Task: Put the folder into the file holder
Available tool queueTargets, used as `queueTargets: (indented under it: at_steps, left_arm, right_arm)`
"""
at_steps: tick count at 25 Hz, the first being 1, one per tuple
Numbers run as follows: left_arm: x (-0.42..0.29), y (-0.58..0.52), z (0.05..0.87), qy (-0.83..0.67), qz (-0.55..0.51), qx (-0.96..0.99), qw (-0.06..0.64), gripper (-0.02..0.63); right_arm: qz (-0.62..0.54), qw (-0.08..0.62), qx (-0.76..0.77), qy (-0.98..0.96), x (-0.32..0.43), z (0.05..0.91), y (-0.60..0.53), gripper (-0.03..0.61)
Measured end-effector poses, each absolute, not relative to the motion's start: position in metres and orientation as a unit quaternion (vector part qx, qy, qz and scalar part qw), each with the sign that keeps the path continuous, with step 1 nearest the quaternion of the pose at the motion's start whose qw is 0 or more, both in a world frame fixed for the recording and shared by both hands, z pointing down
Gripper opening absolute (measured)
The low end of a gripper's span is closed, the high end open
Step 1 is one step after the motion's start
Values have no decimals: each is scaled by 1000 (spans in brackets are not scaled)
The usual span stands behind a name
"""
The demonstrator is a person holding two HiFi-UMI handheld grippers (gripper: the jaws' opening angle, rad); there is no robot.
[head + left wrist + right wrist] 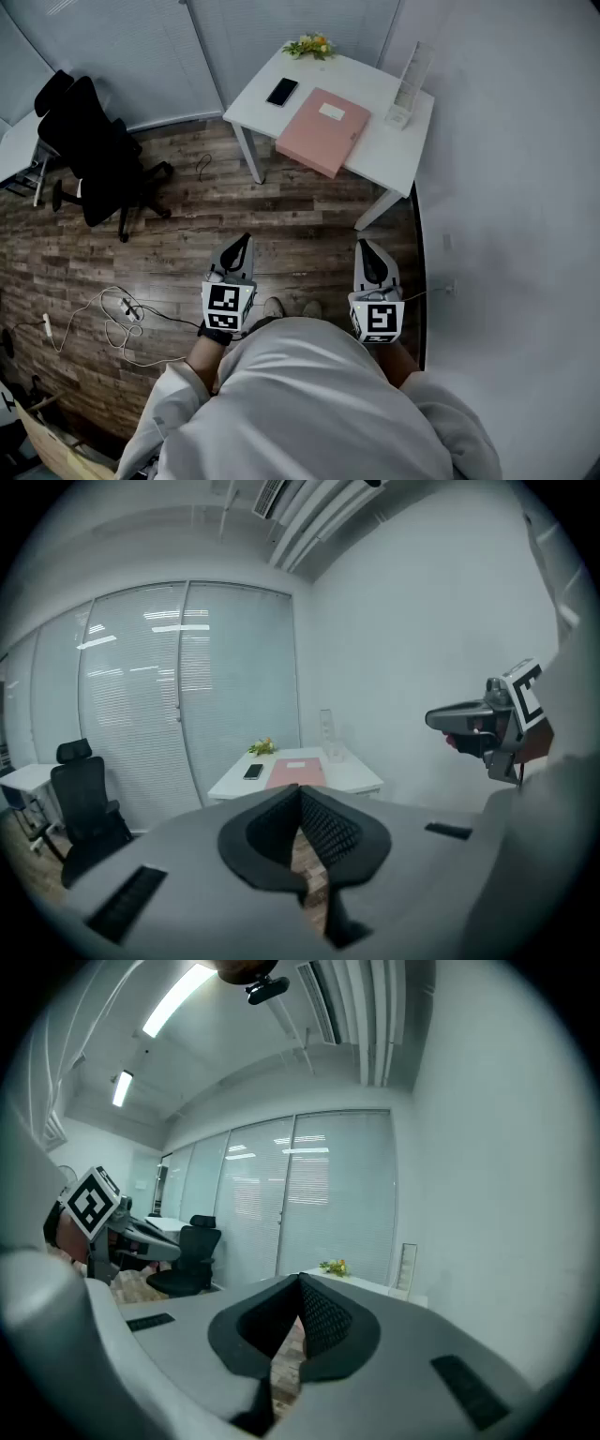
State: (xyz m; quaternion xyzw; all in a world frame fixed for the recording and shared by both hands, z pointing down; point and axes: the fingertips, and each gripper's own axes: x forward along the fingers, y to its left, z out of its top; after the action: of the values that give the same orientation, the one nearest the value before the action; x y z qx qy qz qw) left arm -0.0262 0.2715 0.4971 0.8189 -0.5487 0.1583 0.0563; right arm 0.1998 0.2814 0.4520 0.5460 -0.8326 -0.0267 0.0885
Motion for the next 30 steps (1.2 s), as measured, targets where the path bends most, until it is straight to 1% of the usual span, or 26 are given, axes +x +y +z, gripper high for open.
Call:
queueTargets:
  at_steps: [12,17,18,21,23,24,26,30]
  left_arm:
    - [-26,282,500,-554,163,814,59,9]
    - [-25,285,500,-559,164,810,63,9]
    - [-25,286,501,-560,165,810,62,9]
    - [-26,287,500,-563,163,808,61,9]
    - [-25,289,500,-564,164,807,63,9]
    - [-25,290,502,-565,165,806,65,9]
    - [-24,291,502,-567,167,804,67,9]
    - [-23,294,504,-575,168,798,67,9]
  right_arm:
    - [-23,92,538,-838,201,460,288,12]
    - [-29,79,522,-849,198,457,291,15]
    - [-26,74,515,-854,196,456,291,74]
    - [-11,69,490,-869,187,457,291,370]
    - [-10,82,483,-872,185,462,291,432]
    - [-13,90,482,-871,185,465,290,454]
    - [-15,101,481,-871,186,471,289,465]
    - [-12,117,466,-877,185,482,290,462]
